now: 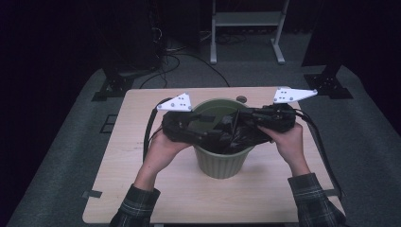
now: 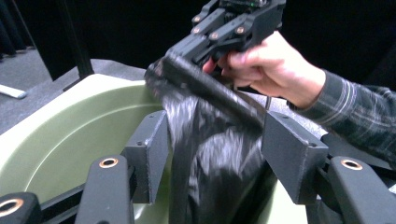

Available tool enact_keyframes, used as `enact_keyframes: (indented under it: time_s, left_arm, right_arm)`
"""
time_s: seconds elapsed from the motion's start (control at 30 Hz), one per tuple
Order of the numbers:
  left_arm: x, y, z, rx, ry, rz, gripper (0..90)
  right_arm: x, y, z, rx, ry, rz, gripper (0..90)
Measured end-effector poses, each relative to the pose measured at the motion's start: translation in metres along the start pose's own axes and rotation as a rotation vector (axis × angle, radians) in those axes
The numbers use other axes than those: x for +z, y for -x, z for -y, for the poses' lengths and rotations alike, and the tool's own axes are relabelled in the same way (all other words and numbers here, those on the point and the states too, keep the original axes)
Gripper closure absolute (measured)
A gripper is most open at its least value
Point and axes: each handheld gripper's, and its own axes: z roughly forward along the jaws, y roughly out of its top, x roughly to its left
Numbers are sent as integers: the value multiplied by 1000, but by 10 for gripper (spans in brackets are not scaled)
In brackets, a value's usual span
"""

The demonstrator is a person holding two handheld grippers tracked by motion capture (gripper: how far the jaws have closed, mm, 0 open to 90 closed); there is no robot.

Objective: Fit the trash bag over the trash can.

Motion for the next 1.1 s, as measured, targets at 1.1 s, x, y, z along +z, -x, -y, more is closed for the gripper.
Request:
enact_keyframes:
  time_s: [1.1]
  left_arm:
    - [50,-13,-8,-52,-59,43,545]
  right_arm:
    - [5,-14,-14,-50,19,-17,900]
